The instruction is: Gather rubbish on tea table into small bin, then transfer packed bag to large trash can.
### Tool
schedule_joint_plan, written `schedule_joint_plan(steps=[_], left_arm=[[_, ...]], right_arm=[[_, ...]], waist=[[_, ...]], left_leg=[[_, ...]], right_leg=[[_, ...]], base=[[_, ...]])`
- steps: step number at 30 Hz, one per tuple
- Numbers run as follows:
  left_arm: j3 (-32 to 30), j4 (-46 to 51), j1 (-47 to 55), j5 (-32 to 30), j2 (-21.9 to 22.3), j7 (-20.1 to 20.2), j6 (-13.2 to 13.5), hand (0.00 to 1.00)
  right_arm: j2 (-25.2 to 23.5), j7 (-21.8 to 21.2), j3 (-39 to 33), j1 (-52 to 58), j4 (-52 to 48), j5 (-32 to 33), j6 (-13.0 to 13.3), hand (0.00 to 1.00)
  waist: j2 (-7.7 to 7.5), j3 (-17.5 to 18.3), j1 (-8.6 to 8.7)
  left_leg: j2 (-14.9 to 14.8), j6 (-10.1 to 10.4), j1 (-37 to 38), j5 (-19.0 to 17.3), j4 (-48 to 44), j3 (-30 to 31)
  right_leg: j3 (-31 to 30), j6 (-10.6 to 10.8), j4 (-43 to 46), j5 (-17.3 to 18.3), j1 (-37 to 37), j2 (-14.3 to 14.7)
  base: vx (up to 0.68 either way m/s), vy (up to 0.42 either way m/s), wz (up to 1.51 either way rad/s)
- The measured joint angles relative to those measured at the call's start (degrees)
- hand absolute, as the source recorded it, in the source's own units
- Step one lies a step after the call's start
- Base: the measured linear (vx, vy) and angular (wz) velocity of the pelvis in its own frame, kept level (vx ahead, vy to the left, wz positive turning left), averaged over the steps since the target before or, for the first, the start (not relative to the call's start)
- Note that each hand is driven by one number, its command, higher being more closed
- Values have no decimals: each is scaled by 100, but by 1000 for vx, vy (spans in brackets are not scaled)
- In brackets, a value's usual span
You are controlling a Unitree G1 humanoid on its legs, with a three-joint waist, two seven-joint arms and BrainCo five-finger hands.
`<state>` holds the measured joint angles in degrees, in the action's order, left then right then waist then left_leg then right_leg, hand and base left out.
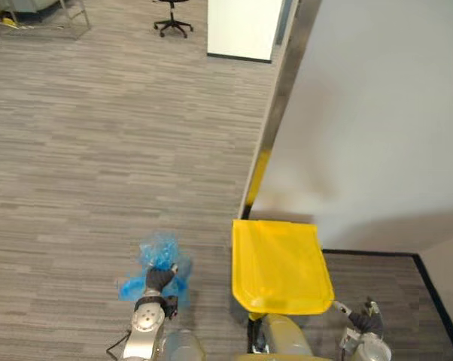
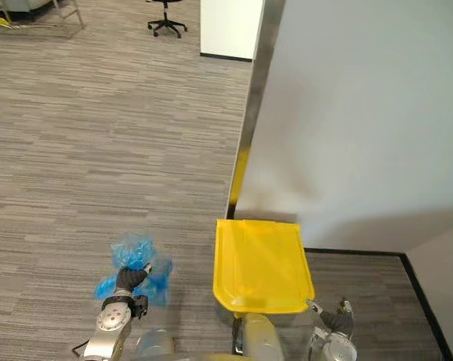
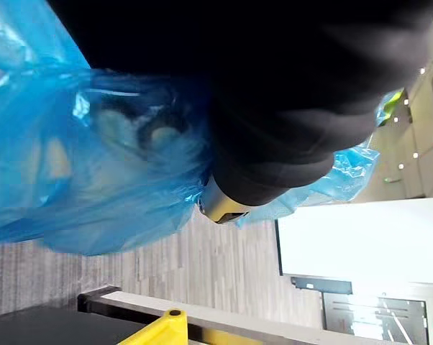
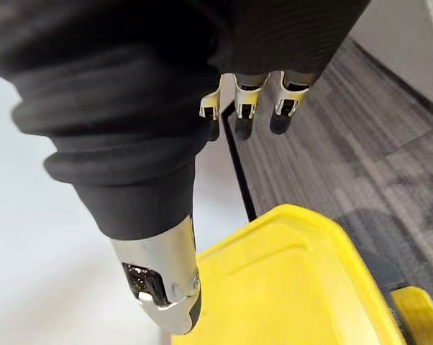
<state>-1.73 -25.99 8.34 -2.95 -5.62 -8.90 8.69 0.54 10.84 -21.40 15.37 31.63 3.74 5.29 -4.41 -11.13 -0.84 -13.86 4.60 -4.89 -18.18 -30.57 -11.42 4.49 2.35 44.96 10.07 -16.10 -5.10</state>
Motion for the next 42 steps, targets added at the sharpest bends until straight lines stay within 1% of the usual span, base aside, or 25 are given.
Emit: schedule_joint_plan(steps=[2,3,4,5,6,7,8,9,10,12,14,16,17,18,19,22,25,29,34,36,38,39,40,41,42], left_arm=[[-7,26,127,1,-1,4,-3,100],[-6,150,259,3,7,2,0,100],[-23,193,294,3,15,-1,-3,100],[-51,188,310,3,100,0,-37,100],[-12,190,342,7,260,4,-46,100],[-11,227,360,7,313,-1,-42,100],[7,329,382,8,339,3,-31,100],[14,331,280,11,412,1,-20,100],[22,333,249,12,440,0,-19,100],[32,341,284,18,431,-12,-2,100],[56,346,336,19,428,-13,-1,100],[137,347,358,21,428,-9,-1,100],[142,348,364,21,433,-9,6,100],[139,348,379,63,434,-10,33,100],[112,319,377,116,430,-14,35,100],[108,172,392,123,313,-30,35,100],[107,-175,291,123,246,-122,33,100],[93,-285,280,121,209,-129,29,100],[-17,-284,281,121,202,-139,32,100],[12,-270,281,120,197,-128,31,100],[60,-256,271,119,185,-121,31,100],[98,-254,276,119,147,-123,30,100],[128,-224,203,120,117,-123,25,100],[125,-227,155,121,118,-133,24,100],[139,-224,64,121,64,-136,17,100]], right_arm=[[-3,-3,114,25,1,-89,1,0],[-5,-49,214,18,7,-209,11,0],[-4,-100,234,-16,28,-248,12,0],[37,-97,226,-76,39,-285,10,0],[71,-87,229,-127,40,-371,12,0],[97,-85,256,-130,37,-390,27,0],[131,-76,331,-179,-9,-408,83,0],[225,-75,349,-280,-3,-420,87,0],[258,-71,360,-324,-4,-421,86,0],[276,-12,466,-331,-4,-421,85,0],[263,72,471,-352,-5,-421,91,0],[265,151,521,-361,-4,-422,93,0],[268,153,571,-361,-4,-423,93,0],[269,157,571,-384,-4,-422,97,0],[165,155,579,-419,80,-420,96,0],[43,153,596,-317,142,-417,92,0],[68,165,544,-382,272,-414,97,0],[26,158,554,-430,345,-415,93,0],[50,161,544,-557,347,-416,86,0],[58,172,543,-606,324,-410,84,0],[47,177,529,-501,297,-404,72,0],[11,178,489,-464,298,-397,49,0],[-40,187,400,-534,295,-375,47,0],[-32,188,395,-589,306,-375,44,0],[-31,189,393,-637,301,-375,47,0]], waist=[[-81,69,-1],[-161,141,-27],[-231,209,-45],[-70,248,-77],[46,355,-190],[81,391,-234],[62,399,-294],[167,363,-285],[234,318,-285],[259,321,-263],[209,303,-259],[194,306,-237],[208,317,-190],[321,368,-128],[247,368,-126],[162,525,-18],[171,576,6],[296,520,-6],[327,483,-14],[306,379,-3],[205,295,5],[185,227,-1],[39,112,8],[150,-60,-18],[241,-228,-12]], left_leg=[[3,33,-27,276,271,-127],[-3,83,-82,394,381,-267],[-18,151,-177,459,373,-323],[-126,181,-282,581,469,-297],[-117,16,-287,919,872,-343],[-129,-47,-326,1098,1033,-422],[-134,81,-480,1322,1099,-592],[-191,106,-667,1332,1047,-578],[-223,171,-730,1377,1046,-530],[-199,374,-778,1492,1133,-282],[-215,368,-839,1432,1001,-198],[-180,49,-852,1023,248,-271],[-181,36,-796,873,171,-283],[-158,74,-670,694,333,-303],[-38,151,-530,644,666,-418],[308,8,-427,905,1292,-483],[484,-106,-346,1000,1461,-568],[511,-122,-203,1003,1436,-676],[369,-85,-159,830,1158,-739],[235,-18,-243,370,513,-692],[281,-94,-238,74,136,-593],[353,-122,-203,19,137,-540],[389,-192,-51,-20,113,-517],[345,-239,-17,-48,40,-481],[135,-250,-10,-154,-188,-412]], right_leg=[[10,23,798,187,197,-224],[-19,105,1001,232,390,-450],[102,274,714,341,415,-458],[287,295,415,355,408,-334],[352,293,-436,471,547,-149],[344,252,-867,554,651,-66],[319,75,-1331,734,667,-50],[337,-68,-1606,819,575,34],[356,-82,-1618,776,535,78],[408,-109,-1538,761,445,84],[464,-190,-1565,686,385,8],[440,-100,-1702,513,394,-111],[432,-49,-1756,462,393,-126],[402,49,-1811,407,378,-127],[319,166,-1881,329,365,-181],[322,340,-2668,-125,553,-320],[263,461,-3173,-480,777,-403],[169,459,-3431,-642,984,-405],[78,398,-3249,-601,986,-272],[-2,405,-2507,-105,835,-312],[-21,370,-1870,244,723,-449],[-8,304,-1566,303,665,-562],[36,27,-769,118,357,-684],[67,-94,-285,156,68,-635],[104,-89,-348,336,-212,-427]], base=[[-193,-128,-36],[-177,-202,-64],[-150,-163,-62],[-184,-181,-72],[-138,-110,-64],[-158,-178,-65],[-137,-202,-33],[-155,-203,-15],[-175,-139,1],[-196,-60,11],[-127,19,6],[-91,126,0],[-89,199,0],[-92,243,-10],[-90,246,-14],[-36,213,4],[16,143,-5],[15,81,-13],[-47,-12,-14],[-130,19,-9],[-104,25,12],[-21,-6,8],[40,-22,-1],[31,-38,-8],[-4,-47,-6]])
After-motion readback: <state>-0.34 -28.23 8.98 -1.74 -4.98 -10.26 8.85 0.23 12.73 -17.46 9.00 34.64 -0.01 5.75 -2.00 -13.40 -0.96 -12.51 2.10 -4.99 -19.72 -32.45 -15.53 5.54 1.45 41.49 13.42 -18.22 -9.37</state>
